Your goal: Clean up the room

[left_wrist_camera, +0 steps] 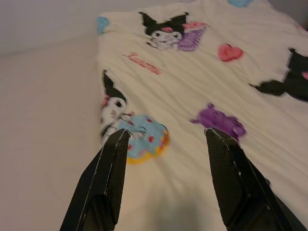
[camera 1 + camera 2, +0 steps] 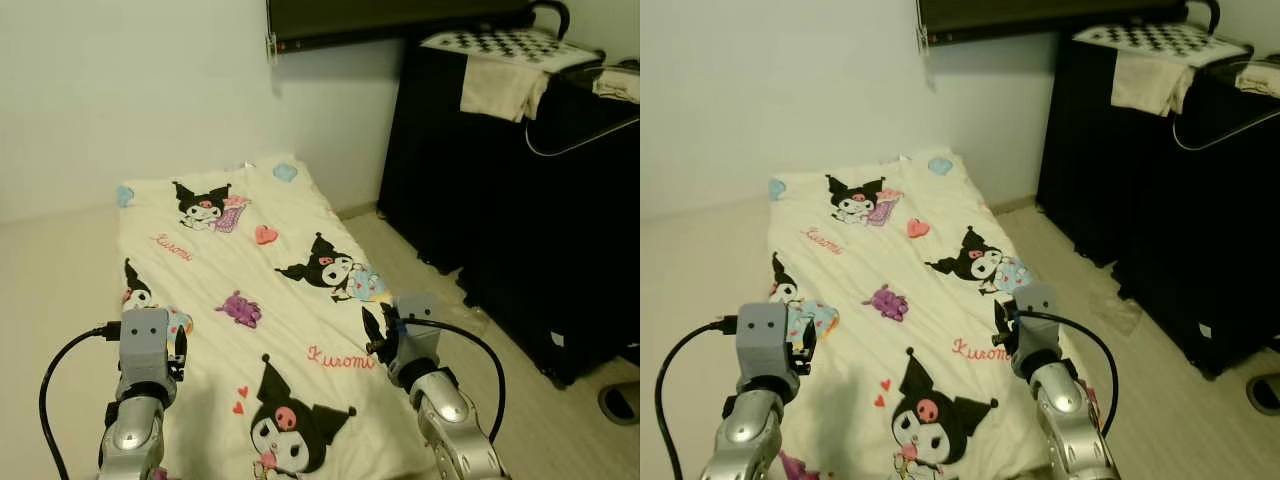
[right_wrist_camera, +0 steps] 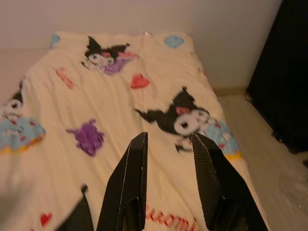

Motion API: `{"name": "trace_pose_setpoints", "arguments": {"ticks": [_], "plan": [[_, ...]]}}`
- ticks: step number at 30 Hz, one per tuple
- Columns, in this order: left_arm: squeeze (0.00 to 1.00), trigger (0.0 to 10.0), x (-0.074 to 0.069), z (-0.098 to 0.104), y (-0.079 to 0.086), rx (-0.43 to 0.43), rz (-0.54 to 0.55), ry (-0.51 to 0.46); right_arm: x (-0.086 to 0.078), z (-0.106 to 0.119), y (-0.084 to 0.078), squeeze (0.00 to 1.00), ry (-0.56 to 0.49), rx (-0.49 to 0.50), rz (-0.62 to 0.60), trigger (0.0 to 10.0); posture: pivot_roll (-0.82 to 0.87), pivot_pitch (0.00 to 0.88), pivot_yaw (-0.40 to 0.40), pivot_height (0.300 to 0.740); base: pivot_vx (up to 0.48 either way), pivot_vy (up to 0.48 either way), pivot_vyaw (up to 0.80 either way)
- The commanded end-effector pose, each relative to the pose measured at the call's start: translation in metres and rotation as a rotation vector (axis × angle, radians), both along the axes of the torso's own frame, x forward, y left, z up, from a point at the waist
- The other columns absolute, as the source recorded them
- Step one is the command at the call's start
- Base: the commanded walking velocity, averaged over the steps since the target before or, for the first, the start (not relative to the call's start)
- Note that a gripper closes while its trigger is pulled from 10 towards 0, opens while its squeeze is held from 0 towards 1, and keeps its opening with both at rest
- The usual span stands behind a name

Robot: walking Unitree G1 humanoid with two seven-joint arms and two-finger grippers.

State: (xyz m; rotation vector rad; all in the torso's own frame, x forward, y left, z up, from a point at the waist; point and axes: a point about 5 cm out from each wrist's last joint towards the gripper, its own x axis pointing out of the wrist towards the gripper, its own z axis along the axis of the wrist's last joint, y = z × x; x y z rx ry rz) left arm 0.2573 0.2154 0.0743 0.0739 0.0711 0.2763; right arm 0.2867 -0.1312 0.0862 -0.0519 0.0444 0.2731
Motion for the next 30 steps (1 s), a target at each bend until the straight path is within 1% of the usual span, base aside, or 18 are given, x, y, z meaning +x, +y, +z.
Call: {"name": "trace_pose_setpoints", "arguments": {"ticks": [1,5,11,15,18,28,30], "plan": [[0.00,10.0,-0.003,-0.003,0.005,0.000,0.018,0.005,-0.003,-0.003,0.003,0.00,0.012,0.004,0.013,10.0,-0.08,0.033,0.009,0.731,0.000,0.000,0.00],[0.00,10.0,-0.004,-0.002,0.007,0.014,0.034,0.002,-0.004,-0.003,0.004,0.00,0.012,0.003,0.017,10.0,-0.08,0.033,0.009,0.740,0.000,0.000,0.00],[0.00,10.0,-0.008,-0.006,0.006,0.048,0.001,0.015,-0.003,-0.003,0.005,0.00,0.014,-0.001,0.027,10.0,-0.07,0.028,0.006,0.740,0.000,0.000,0.00],[0.00,10.0,-0.010,-0.012,0.010,0.035,0.017,0.039,-0.004,-0.012,0.008,0.00,0.058,-0.029,0.033,10.0,-0.07,0.027,0.006,0.740,0.000,0.000,0.00],[0.00,10.0,-0.010,-0.013,0.011,0.029,0.019,0.041,-0.005,-0.015,0.010,0.00,0.067,-0.037,0.039,10.0,-0.07,0.033,0.007,0.740,0.000,0.000,0.00],[0.00,10.0,-0.012,-0.012,0.009,0.024,0.023,0.031,-0.003,-0.014,0.011,0.00,0.066,-0.030,0.041,10.0,-0.07,0.038,0.004,0.740,0.000,0.000,0.00],[0.00,10.0,-0.013,-0.011,0.010,0.033,0.024,0.030,-0.004,-0.015,0.013,0.00,0.074,-0.032,0.056,10.0,-0.05,0.052,-0.006,0.740,0.000,0.000,0.00]]}}
